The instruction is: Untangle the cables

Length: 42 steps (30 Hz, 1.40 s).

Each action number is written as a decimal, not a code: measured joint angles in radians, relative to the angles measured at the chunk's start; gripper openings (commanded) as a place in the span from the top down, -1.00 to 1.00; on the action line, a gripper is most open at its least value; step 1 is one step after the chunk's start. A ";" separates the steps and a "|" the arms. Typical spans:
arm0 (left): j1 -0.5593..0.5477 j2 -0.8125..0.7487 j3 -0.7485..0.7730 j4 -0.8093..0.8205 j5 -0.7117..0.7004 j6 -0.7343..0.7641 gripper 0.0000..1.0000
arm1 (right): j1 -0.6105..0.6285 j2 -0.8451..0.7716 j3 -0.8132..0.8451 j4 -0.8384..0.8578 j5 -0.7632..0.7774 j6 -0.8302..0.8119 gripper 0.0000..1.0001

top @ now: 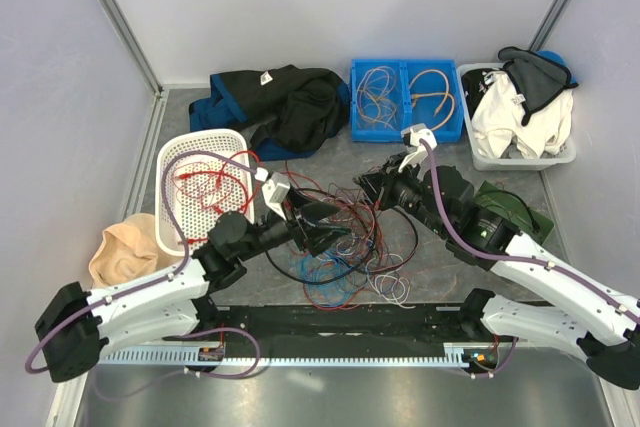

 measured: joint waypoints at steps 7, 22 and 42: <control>-0.117 0.156 -0.003 0.245 0.024 0.002 -0.54 | 0.000 0.010 0.000 -0.006 0.008 0.003 1.00; -0.169 0.551 -0.056 0.600 -0.147 0.002 -0.71 | 0.000 0.018 0.000 -0.005 0.014 0.030 1.00; -0.169 0.735 0.074 0.643 -0.169 0.031 0.35 | 0.000 0.018 0.002 0.015 0.005 0.056 1.00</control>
